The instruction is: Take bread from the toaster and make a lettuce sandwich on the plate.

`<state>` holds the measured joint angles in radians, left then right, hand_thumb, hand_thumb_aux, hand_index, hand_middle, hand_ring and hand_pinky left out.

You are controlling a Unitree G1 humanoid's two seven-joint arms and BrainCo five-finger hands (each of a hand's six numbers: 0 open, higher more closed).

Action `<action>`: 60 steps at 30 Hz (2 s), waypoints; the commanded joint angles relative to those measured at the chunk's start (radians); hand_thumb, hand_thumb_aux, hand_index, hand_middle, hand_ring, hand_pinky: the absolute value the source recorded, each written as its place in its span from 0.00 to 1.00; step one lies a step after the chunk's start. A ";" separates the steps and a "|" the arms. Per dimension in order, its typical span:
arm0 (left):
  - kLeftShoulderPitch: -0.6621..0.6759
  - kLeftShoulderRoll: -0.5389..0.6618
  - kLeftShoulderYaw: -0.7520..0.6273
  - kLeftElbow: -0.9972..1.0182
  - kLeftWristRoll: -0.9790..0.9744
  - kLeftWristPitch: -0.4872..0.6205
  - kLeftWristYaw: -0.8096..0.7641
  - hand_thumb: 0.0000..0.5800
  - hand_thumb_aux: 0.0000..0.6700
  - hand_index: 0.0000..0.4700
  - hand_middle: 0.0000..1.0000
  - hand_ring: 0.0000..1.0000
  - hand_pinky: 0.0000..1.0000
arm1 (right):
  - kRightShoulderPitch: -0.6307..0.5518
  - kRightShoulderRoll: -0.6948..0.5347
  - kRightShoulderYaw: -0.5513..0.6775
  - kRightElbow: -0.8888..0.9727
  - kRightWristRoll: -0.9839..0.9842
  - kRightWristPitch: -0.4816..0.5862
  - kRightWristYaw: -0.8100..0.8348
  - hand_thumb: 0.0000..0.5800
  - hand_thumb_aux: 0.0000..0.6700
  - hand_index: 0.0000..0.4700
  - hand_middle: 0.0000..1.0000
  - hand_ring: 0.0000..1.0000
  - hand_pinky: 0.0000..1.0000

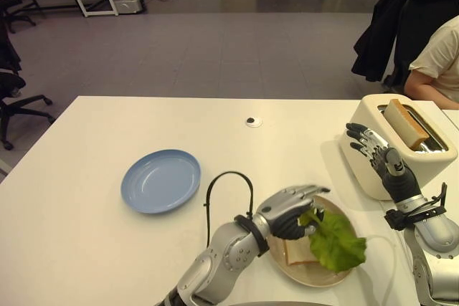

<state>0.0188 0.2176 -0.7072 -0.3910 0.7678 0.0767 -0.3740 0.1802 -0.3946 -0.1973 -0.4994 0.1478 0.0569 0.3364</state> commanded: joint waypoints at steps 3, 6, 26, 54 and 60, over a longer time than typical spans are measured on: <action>0.013 0.068 0.034 0.121 0.036 -0.044 0.069 1.00 1.00 1.00 0.00 0.00 0.00 | -0.025 -0.001 -0.032 -0.015 0.014 0.021 -0.017 0.00 0.00 0.00 0.00 0.00 0.00; 0.012 0.068 0.035 0.155 0.049 -0.057 0.103 1.00 1.00 1.00 0.00 0.00 0.00 | -0.029 -0.003 -0.039 -0.022 0.017 0.024 -0.016 0.00 0.00 0.00 0.00 0.00 0.00; 0.078 -0.027 0.310 -0.024 -0.193 -0.009 0.180 0.00 0.00 0.00 0.00 0.00 0.00 | -0.134 -0.226 -0.231 0.124 -0.388 -0.023 -0.201 0.00 0.00 0.00 0.00 0.00 0.00; 0.210 -0.097 0.533 -0.101 -0.604 -0.075 0.232 0.00 0.00 0.00 0.00 0.00 0.00 | -0.283 -0.297 -0.014 0.541 -0.613 -0.149 -0.402 1.00 1.00 1.00 0.00 0.00 0.00; 0.211 -0.101 0.521 -0.099 -0.602 -0.081 0.246 0.00 0.00 0.00 0.00 0.00 0.00 | -0.349 -0.290 -0.180 0.415 -0.505 -0.188 -0.477 1.00 1.00 1.00 0.00 0.00 0.00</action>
<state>0.2235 0.1196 -0.1840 -0.4864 0.1580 -0.0041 -0.1341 -0.1396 -0.6887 -0.3305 -0.0467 -0.3968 -0.1195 -0.1265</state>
